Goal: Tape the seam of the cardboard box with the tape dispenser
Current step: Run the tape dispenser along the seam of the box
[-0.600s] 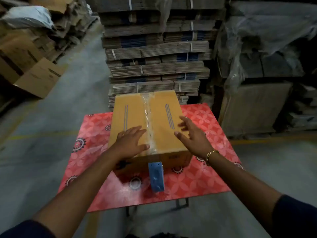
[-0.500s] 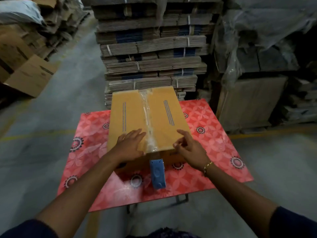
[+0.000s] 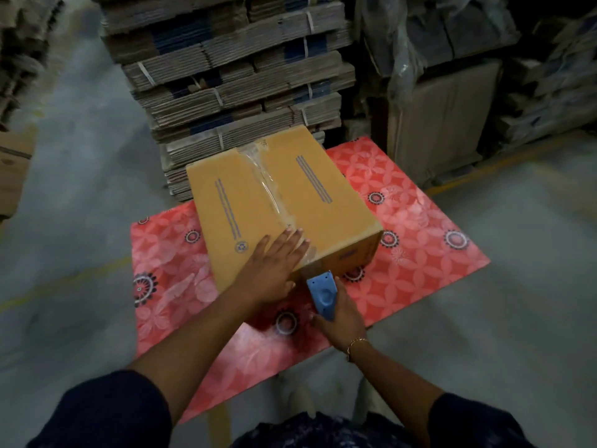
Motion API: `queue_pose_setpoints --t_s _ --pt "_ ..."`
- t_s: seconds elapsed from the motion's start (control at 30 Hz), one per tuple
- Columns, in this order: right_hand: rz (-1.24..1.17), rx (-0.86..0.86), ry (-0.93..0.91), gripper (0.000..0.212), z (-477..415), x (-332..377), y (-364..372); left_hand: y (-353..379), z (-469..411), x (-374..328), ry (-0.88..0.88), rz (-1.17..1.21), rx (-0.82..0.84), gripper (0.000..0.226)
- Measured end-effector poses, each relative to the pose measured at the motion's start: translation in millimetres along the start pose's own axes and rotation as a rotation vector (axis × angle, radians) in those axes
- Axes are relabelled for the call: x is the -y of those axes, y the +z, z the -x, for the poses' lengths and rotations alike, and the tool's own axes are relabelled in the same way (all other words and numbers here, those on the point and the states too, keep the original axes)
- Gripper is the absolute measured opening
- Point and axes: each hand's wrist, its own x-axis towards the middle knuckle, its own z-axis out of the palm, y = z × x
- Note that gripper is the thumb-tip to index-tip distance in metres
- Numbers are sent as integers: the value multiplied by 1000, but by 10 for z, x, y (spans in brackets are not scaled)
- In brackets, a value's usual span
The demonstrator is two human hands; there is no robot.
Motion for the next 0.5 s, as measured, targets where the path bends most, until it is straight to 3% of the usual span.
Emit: queue_pose_setpoints --t_s 0.17,0.33,0.5 --pt "-42 -4 -17 92 110 93 -66 212 -231 56 100 1 43 103" --pt "26 -40 -47 94 335 202 -233 457 -239 99 95 88 -128 84" --pt "186 -133 -42 92 469 337 -290 511 -257 85 115 102 -197 78"
